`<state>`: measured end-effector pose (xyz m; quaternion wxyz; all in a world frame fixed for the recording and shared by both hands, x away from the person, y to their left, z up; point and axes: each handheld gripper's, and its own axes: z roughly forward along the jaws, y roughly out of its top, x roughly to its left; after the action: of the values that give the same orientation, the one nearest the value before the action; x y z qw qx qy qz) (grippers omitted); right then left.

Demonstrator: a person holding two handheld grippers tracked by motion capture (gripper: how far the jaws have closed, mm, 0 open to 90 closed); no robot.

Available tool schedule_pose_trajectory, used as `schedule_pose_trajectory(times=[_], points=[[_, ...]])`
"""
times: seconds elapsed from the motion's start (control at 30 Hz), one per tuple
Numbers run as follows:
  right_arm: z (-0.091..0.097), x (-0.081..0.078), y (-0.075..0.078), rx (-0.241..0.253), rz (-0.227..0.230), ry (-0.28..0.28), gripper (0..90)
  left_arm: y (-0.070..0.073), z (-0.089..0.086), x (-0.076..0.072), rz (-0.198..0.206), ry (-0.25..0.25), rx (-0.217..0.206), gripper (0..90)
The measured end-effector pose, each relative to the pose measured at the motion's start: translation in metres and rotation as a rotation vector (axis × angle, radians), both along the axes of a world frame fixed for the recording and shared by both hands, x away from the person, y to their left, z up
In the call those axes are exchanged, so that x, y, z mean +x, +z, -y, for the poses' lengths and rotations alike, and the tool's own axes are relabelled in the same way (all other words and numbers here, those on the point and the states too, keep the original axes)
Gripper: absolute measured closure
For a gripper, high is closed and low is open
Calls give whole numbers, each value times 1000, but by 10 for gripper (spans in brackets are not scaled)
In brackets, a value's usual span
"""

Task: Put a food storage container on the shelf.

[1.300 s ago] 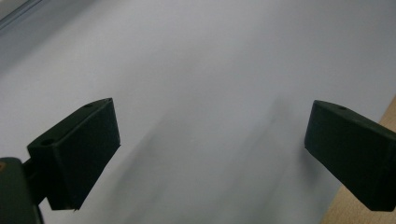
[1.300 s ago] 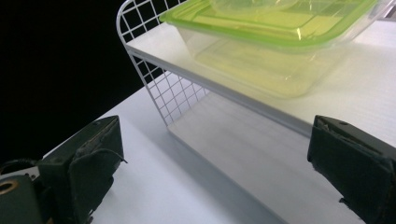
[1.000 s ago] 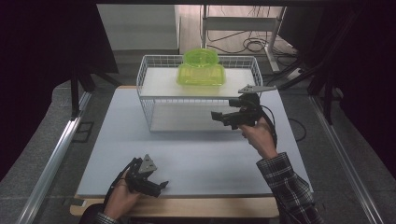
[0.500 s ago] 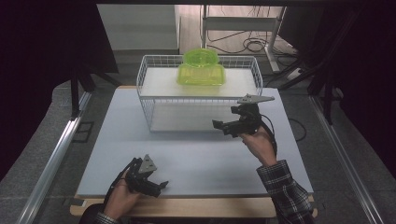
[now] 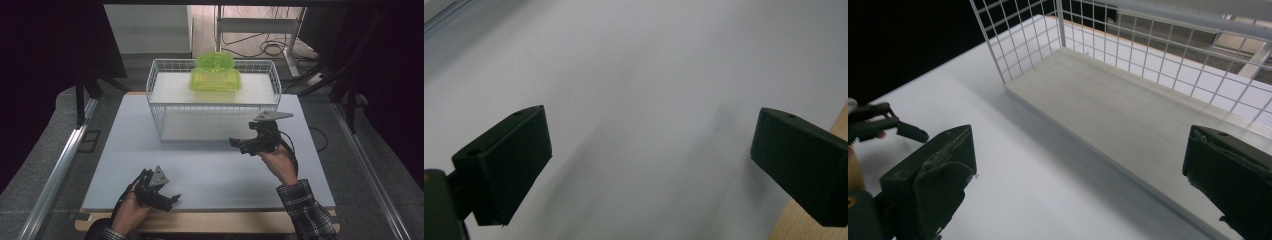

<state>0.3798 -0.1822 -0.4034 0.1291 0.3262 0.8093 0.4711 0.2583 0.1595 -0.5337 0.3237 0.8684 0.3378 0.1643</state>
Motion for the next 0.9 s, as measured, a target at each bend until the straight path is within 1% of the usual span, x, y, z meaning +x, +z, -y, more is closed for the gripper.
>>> schedule_pose_trajectory(times=[0.07, 0.13, 0.37, 0.6, 0.9], points=[[0, -2, -1, 8, -5, -1, 8, 0, 0, 0, 3, 0, 1, 30], [0, -4, -2, 3, -3, 0, 8, 0, 0, 0, 5, 0, 2, 30], [-1, -11, -9, -17, -8, 3, 7, 0, 0, -1, 15, -2, 9, 28], [3, -16, -16, -54, 9, -5, 0, -1, 0, -1, 24, -5, 13, 25], [5, -25, -23, -68, 7, -1, 0, 0, -1, -1, 33, -6, 12, 24]])
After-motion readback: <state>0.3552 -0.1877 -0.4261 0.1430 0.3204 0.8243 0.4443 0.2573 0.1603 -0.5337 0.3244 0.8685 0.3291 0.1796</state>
